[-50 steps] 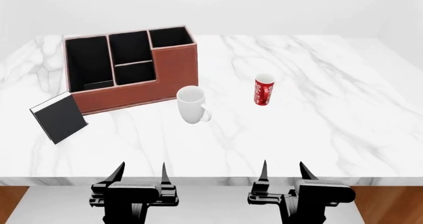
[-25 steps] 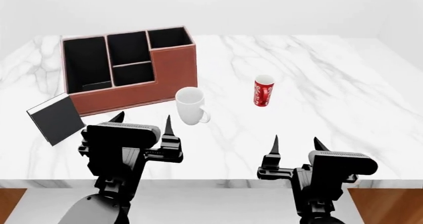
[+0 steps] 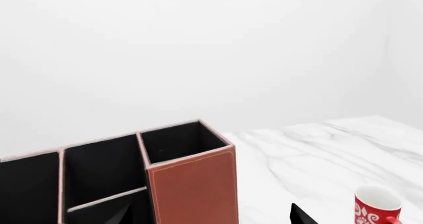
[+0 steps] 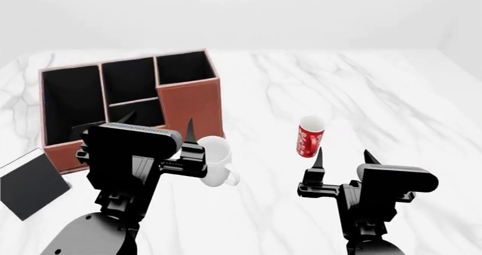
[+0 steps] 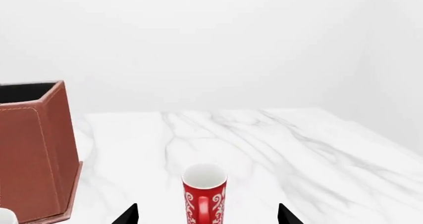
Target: Pick up the red mug and place it to the right of the caddy.
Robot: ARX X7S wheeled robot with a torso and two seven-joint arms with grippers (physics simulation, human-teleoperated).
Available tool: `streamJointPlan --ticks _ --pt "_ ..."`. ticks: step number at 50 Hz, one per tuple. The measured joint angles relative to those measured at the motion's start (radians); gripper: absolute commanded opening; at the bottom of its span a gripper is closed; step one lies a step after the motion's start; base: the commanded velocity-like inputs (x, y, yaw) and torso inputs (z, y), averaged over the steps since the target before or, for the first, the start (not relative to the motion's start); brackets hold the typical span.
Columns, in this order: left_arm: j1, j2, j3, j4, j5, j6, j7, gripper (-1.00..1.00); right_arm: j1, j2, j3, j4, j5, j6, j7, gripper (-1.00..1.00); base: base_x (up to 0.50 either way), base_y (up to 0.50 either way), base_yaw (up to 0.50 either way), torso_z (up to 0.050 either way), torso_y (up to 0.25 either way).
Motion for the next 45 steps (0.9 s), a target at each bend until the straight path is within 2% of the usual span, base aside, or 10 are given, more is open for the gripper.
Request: streamJointPlan --ticks 36,45 --pt "-0.018 -0.021 -0.005 0.051 -0.03 -0.045 -0.026 1.0 0.002 0.018 -0.021 0.019 0.006 -0.023 0.024 1.0 0.5 0.0 0.0 0.0 0.001" --pt "-0.017 -0.025 -0.008 0.054 -0.036 -0.044 -0.031 1.0 -0.004 0.02 -0.019 0.018 0.022 -0.039 0.021 1.0 0.02 0.0 0.0 0.0 0.001"
